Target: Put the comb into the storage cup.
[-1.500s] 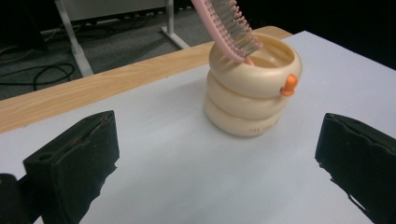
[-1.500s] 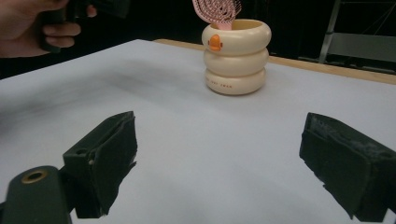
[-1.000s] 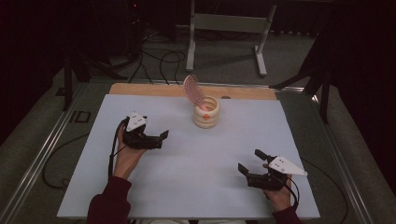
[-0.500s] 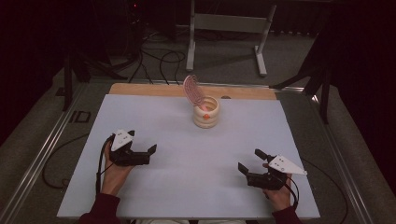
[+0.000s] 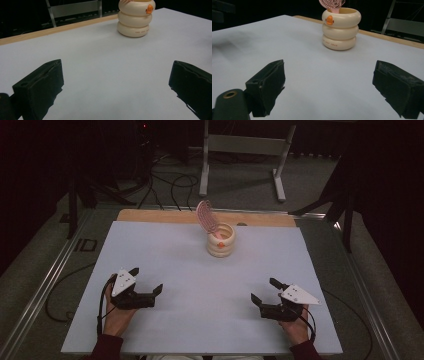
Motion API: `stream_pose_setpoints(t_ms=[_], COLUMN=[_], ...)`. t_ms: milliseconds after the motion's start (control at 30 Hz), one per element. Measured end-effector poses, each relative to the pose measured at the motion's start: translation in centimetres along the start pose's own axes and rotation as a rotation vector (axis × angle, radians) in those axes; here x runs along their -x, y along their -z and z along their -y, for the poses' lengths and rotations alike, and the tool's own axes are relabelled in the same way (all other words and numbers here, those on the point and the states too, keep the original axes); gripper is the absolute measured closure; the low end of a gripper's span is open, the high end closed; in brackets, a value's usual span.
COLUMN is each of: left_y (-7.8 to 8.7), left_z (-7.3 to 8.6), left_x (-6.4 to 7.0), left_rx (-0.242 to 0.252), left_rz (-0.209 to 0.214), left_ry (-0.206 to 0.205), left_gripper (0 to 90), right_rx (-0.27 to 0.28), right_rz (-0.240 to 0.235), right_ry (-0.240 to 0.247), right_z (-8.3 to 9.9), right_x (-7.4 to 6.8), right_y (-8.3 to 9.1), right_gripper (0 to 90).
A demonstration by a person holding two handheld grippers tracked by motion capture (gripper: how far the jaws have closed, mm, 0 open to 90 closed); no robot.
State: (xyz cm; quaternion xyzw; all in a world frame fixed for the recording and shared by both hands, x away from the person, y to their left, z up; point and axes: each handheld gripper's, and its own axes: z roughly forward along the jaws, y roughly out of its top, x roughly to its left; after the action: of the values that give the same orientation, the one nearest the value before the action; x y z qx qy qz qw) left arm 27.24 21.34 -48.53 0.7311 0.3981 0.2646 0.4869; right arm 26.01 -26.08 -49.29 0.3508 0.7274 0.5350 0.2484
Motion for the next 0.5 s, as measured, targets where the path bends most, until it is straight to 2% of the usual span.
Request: stream_pose_setpoints(t_ms=[300, 500], left_y=[2.1, 2.4], left_z=[0.4, 0.6], left_x=[-0.6, -1.1], left_rx=[0.071, 0.076], left_rz=[-0.045, -0.059], left_ry=[0.022, 0.038], left_gripper=[0.2, 0.2], right_rx=[0.005, -0.019], right_rz=[0.010, 0.016], right_ry=[-0.010, -0.010], right_z=[-0.4, -0.1], right_x=[0.6, 0.4], right_y=[-0.2, 0.0], right_gripper=[10.3, 10.1])
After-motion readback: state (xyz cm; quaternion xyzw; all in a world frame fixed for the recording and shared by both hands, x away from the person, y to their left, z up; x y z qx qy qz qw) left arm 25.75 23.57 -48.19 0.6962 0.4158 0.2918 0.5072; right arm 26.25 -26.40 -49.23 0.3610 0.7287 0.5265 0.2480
